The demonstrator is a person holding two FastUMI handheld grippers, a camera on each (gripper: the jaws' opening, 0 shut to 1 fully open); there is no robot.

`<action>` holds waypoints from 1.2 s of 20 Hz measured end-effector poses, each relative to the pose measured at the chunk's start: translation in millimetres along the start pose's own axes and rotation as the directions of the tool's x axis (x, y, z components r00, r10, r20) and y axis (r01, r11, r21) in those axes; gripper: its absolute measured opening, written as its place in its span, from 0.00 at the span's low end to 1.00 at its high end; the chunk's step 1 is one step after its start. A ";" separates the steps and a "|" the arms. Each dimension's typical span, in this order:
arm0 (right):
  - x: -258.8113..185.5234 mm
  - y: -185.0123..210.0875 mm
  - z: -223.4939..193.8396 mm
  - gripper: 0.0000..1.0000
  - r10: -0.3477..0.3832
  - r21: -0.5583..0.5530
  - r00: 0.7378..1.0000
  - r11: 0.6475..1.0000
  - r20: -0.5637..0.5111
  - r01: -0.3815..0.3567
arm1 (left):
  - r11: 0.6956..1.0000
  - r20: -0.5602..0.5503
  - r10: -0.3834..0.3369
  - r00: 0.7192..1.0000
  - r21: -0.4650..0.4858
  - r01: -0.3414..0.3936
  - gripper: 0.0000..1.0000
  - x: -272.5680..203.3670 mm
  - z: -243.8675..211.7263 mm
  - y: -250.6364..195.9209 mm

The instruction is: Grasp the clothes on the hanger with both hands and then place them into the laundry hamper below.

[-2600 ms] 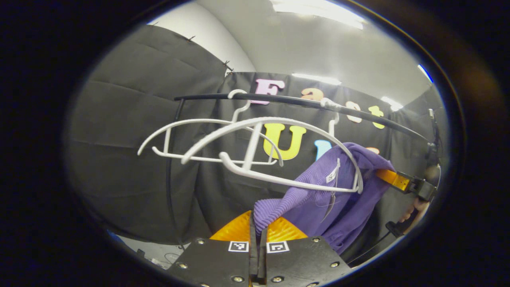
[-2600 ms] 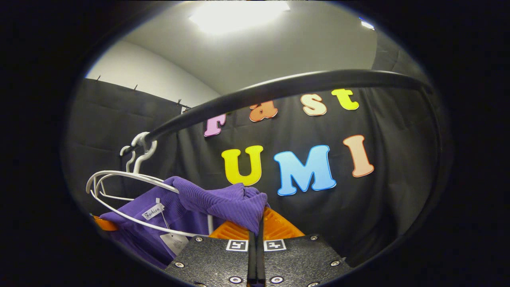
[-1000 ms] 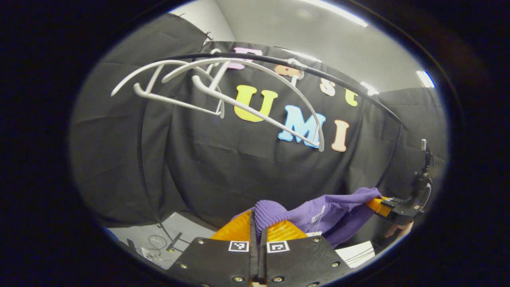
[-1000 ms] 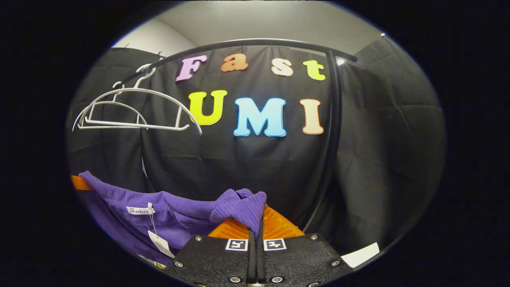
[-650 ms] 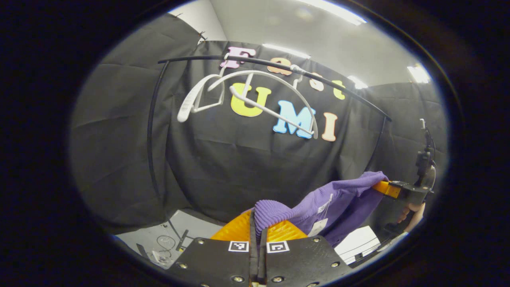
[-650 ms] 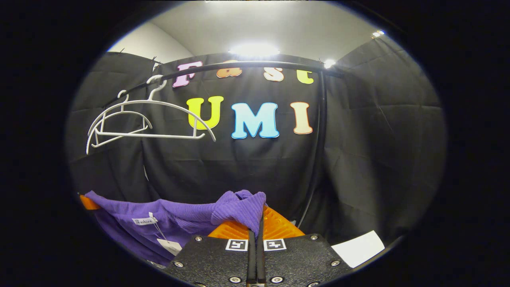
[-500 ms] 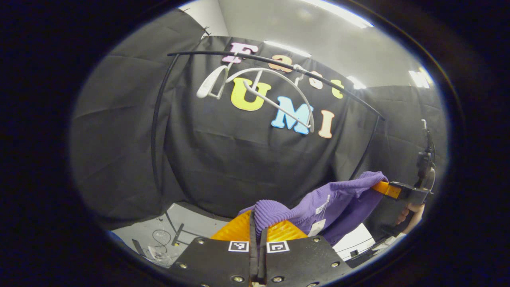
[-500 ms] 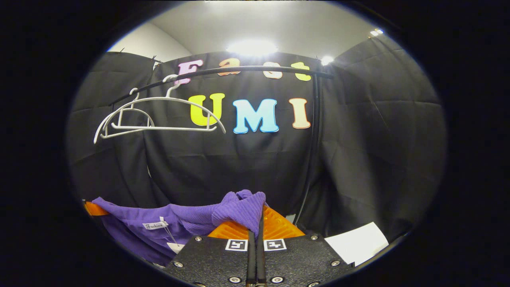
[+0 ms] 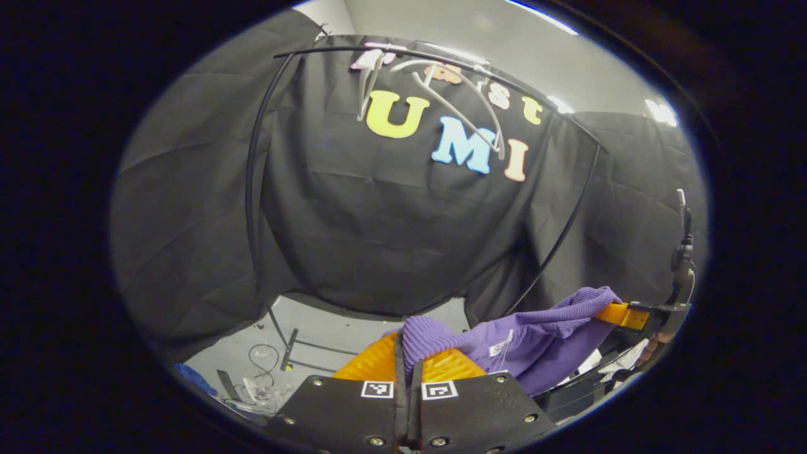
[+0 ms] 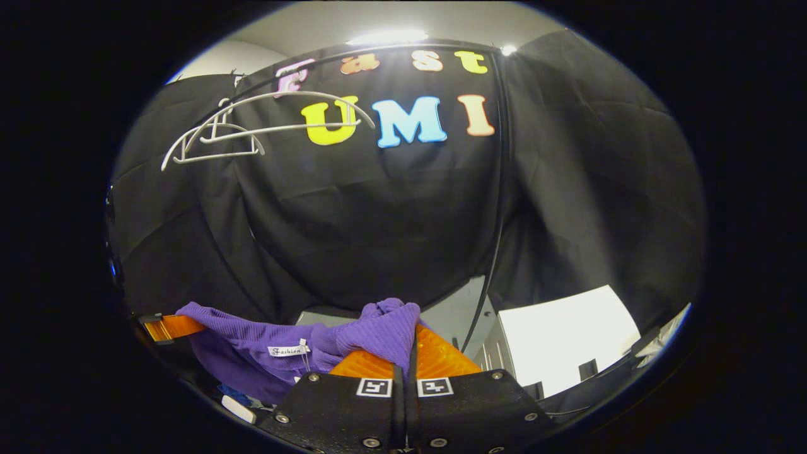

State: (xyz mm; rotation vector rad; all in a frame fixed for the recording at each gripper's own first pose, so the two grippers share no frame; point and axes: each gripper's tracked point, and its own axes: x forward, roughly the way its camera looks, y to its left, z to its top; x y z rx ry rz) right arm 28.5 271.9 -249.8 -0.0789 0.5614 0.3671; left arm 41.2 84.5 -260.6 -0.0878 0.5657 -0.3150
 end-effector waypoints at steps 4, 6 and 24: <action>12.6 5.6 -47.9 0.01 -0.003 0.065 0.995 0.998 -0.104 0.010 | 0.999 -0.083 -0.005 0.997 0.039 0.008 0.06 17.8 -24.2 -4.9; 36.8 8.7 -54.2 0.00 -0.014 0.073 0.992 0.997 -0.125 0.023 | 0.997 -0.113 0.009 0.994 0.076 -0.001 0.00 21.9 -29.5 -7.3; 94.3 24.6 -144.2 0.03 -0.014 0.153 0.952 0.986 -0.307 0.064 | 0.989 -0.311 -0.085 0.947 0.090 0.119 0.01 99.5 -115.9 -25.6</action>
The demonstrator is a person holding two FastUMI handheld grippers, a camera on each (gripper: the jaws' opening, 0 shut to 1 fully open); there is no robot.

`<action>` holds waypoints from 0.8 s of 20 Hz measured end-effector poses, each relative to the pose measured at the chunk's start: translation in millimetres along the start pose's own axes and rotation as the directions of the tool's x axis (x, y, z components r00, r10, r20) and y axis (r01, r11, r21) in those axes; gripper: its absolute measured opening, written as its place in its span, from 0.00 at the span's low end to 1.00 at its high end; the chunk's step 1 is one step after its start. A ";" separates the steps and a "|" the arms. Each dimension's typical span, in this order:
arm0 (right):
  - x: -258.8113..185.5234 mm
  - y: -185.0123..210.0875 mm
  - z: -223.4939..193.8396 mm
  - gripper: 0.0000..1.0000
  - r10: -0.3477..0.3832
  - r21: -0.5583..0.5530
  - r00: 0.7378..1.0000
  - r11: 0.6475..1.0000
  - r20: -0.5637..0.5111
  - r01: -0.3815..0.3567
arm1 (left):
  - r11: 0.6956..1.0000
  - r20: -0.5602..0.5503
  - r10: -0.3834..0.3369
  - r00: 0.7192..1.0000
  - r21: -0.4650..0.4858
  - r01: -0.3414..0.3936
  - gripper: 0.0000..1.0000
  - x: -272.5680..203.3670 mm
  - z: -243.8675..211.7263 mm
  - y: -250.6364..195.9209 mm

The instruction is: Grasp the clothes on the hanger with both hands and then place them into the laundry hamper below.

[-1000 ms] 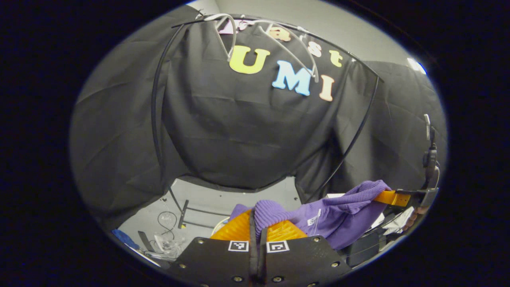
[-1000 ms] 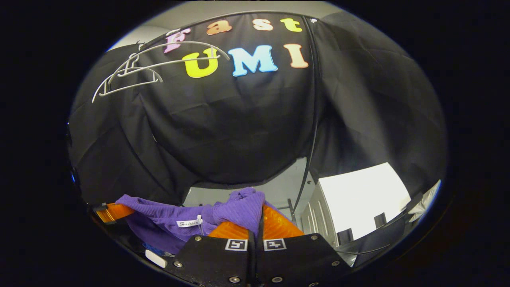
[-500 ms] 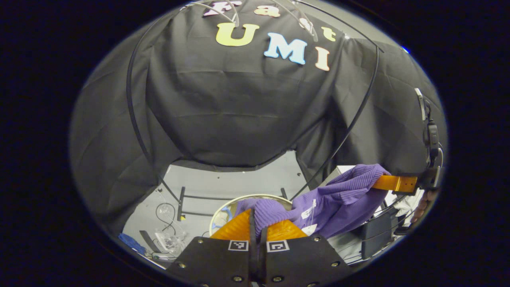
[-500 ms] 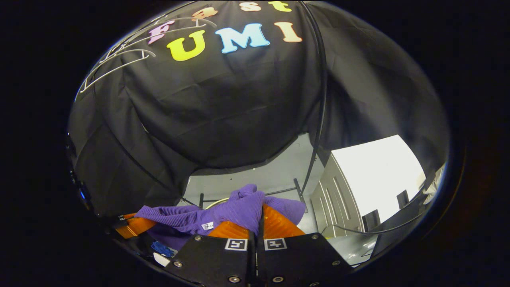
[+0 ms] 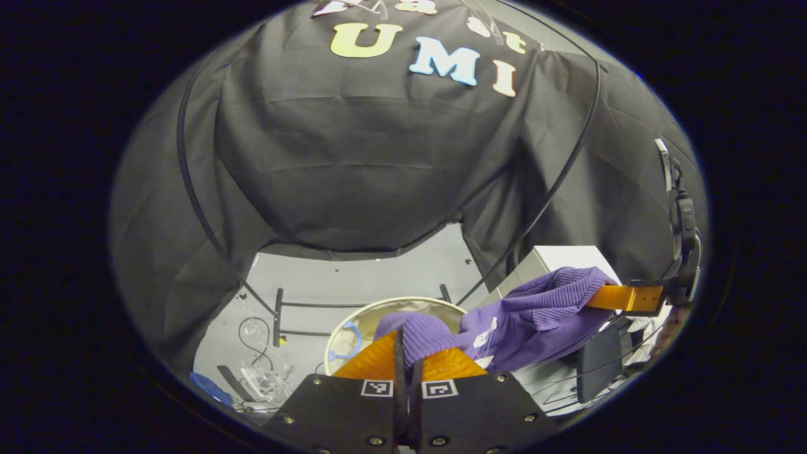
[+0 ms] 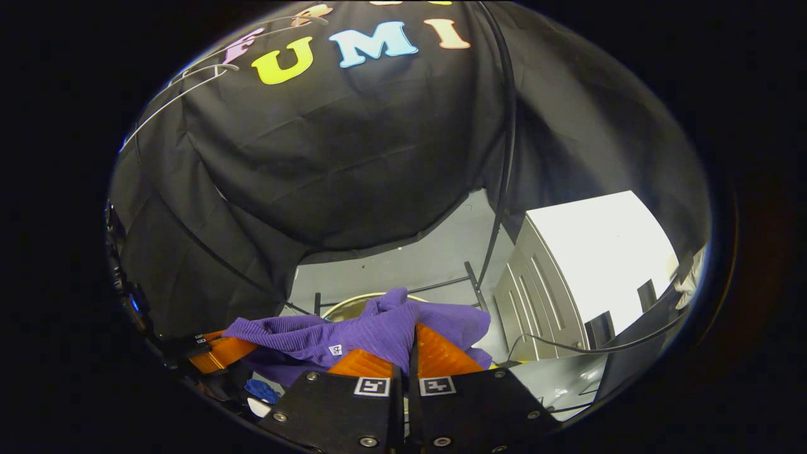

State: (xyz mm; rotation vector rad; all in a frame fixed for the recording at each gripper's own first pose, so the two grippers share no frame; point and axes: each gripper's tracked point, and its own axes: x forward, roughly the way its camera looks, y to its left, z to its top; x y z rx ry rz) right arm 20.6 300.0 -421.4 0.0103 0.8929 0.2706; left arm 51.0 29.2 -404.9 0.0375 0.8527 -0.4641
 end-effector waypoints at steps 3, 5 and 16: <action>-1.3 7.7 -4.1 0.03 0.018 -0.017 1.000 1.000 -0.022 -0.018 | 1.000 -0.011 -0.015 1.000 0.012 0.015 0.01 1.8 -3.3 -2.4; -2.6 12.9 -8.1 0.04 0.028 -0.027 0.999 0.999 -0.028 -0.028 | 1.000 -0.015 -0.010 1.000 0.012 0.010 0.01 2.7 -4.9 -1.9; -12.3 21.7 -25.5 0.13 0.062 0.009 0.993 0.998 -0.099 -0.062 | 0.998 -0.036 0.047 0.998 0.039 -0.046 0.05 -5.1 -11.6 4.8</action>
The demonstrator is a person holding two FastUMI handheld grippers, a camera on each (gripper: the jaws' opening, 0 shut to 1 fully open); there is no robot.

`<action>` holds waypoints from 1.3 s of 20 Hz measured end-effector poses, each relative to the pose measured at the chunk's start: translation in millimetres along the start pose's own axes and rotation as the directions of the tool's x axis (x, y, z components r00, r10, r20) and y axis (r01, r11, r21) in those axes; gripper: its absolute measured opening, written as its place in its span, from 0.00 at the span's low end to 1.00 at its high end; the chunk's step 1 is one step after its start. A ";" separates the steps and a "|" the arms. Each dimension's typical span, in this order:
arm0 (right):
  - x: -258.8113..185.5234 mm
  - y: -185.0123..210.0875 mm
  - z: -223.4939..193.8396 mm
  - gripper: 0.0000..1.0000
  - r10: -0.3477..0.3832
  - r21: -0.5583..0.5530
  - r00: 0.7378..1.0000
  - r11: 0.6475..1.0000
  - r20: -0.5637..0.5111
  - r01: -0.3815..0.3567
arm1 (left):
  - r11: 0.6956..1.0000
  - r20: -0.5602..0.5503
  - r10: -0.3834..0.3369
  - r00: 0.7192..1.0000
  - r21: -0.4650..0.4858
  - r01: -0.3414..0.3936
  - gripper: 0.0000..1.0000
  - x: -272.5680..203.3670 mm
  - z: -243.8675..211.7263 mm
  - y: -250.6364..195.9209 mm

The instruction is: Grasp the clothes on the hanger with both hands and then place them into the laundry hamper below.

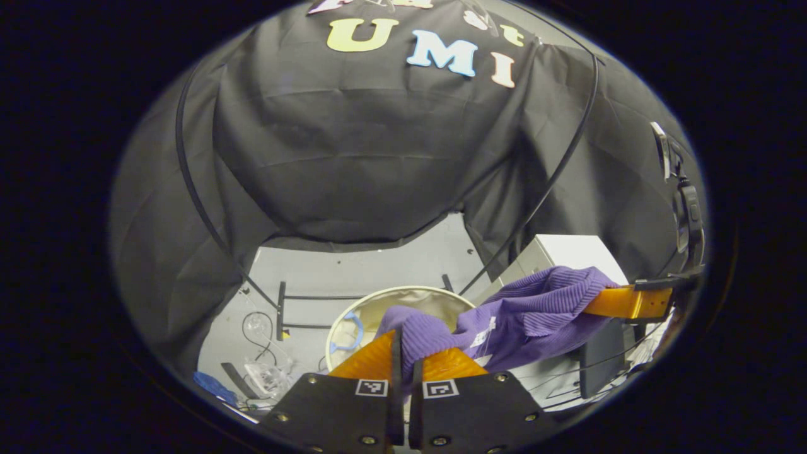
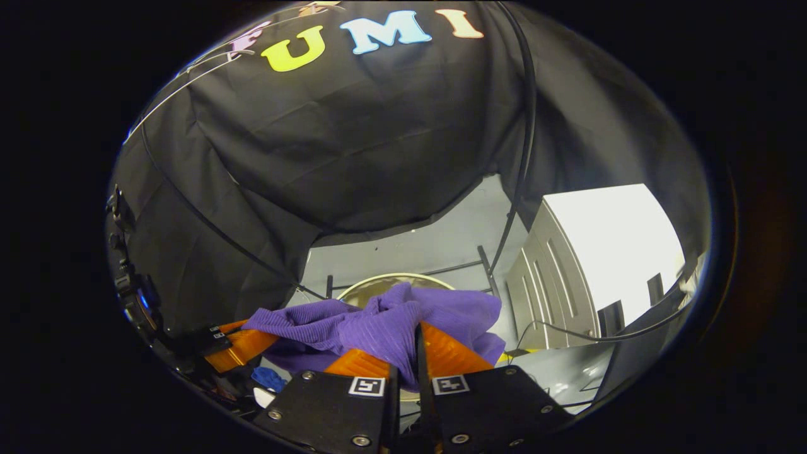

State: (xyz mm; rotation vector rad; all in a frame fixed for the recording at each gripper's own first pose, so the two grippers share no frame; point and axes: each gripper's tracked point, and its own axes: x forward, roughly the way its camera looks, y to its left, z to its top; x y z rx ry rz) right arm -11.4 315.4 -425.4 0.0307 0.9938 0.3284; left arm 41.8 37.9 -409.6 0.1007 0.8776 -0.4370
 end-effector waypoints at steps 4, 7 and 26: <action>-15.0 12.0 -0.2 0.35 0.036 -0.004 0.999 0.999 0.014 -0.036 | 1.000 0.002 0.016 1.000 -0.013 -0.016 0.17 -12.9 -0.8 6.3; -29.1 12.7 7.9 0.76 0.028 -0.036 0.998 0.999 0.053 -0.026 | 1.000 0.058 -0.013 0.998 -0.015 0.014 0.52 -28.6 14.4 -0.1; -222.0 -98.9 200.8 0.92 -0.054 -0.118 0.806 0.981 0.590 0.151 | 0.993 0.423 0.106 0.900 -0.006 -0.114 0.97 -189.2 185.0 -40.8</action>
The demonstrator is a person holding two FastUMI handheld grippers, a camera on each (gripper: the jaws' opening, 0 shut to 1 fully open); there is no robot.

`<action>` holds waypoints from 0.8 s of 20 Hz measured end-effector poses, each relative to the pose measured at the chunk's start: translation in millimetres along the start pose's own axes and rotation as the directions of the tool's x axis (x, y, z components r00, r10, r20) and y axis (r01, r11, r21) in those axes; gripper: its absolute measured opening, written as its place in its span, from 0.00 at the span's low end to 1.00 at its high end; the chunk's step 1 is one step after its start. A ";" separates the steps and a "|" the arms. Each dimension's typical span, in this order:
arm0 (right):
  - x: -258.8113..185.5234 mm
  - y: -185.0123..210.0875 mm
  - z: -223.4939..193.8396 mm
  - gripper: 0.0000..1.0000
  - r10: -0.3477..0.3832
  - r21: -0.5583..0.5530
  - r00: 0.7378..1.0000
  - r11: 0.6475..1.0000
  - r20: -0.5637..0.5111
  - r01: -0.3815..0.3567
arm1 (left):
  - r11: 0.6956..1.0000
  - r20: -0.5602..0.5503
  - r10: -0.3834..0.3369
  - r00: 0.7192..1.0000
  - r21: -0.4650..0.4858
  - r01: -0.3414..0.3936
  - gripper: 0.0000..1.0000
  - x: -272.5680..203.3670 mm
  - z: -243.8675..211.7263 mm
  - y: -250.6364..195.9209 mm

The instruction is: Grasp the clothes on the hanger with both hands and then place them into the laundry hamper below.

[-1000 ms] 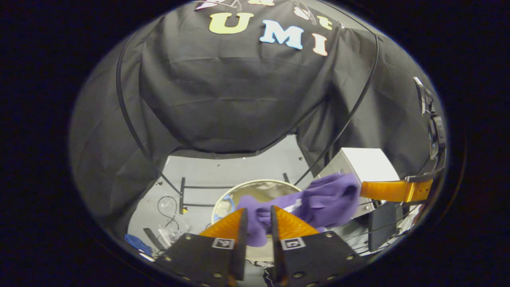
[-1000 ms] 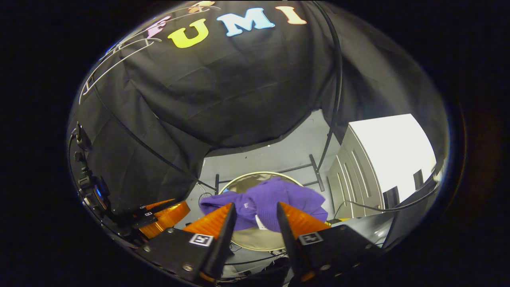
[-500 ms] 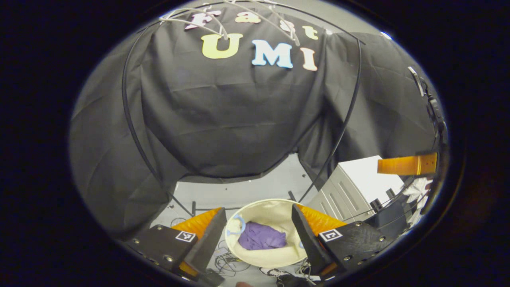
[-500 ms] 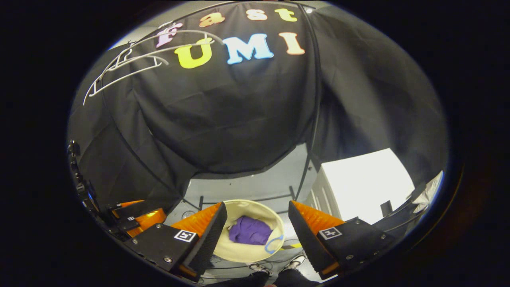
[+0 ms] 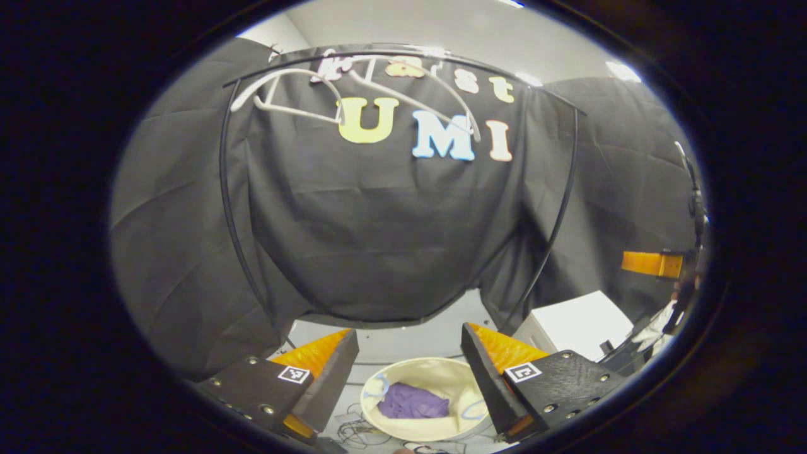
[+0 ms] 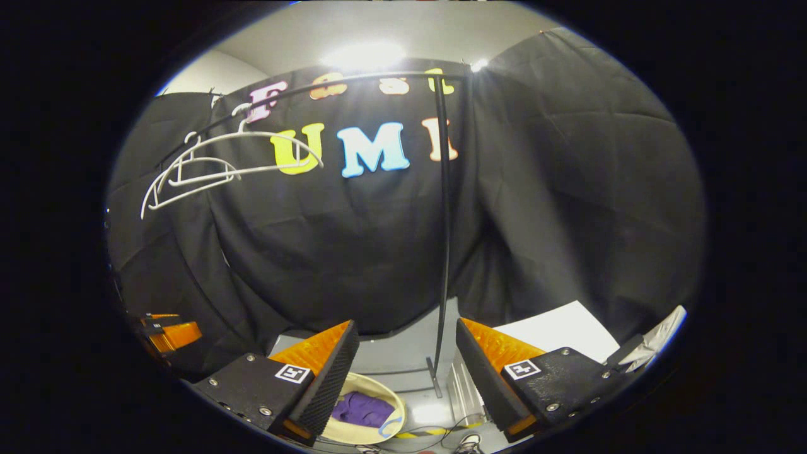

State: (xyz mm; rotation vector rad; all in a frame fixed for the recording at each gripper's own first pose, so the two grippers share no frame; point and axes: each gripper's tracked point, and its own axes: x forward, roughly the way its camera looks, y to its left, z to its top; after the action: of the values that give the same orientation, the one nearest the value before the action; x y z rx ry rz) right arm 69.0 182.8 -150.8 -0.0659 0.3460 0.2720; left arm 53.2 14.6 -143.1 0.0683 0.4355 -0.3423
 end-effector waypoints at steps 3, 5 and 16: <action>-5.2 -36.8 50.1 0.96 0.013 -0.039 0.993 0.999 0.116 -0.008 | 0.997 0.096 0.031 0.995 -0.076 -0.024 1.00 -20.2 57.3 -39.9; -11.4 -66.5 83.3 0.92 0.013 -0.065 0.977 0.998 0.212 0.001 | 0.992 0.178 0.083 0.980 -0.111 -0.063 1.00 -40.3 87.9 -57.8; -32.5 -189.7 160.4 0.95 0.019 -0.070 0.939 0.998 0.344 0.005 | 0.954 0.511 0.284 0.811 -0.232 -0.188 0.99 -186.0 196.4 -107.1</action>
State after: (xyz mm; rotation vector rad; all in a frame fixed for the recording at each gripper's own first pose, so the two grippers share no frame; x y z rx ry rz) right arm 143.9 9.9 14.3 -0.0847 -0.0133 0.2969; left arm -62.4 -55.4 114.5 -0.1422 -0.1120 -0.0633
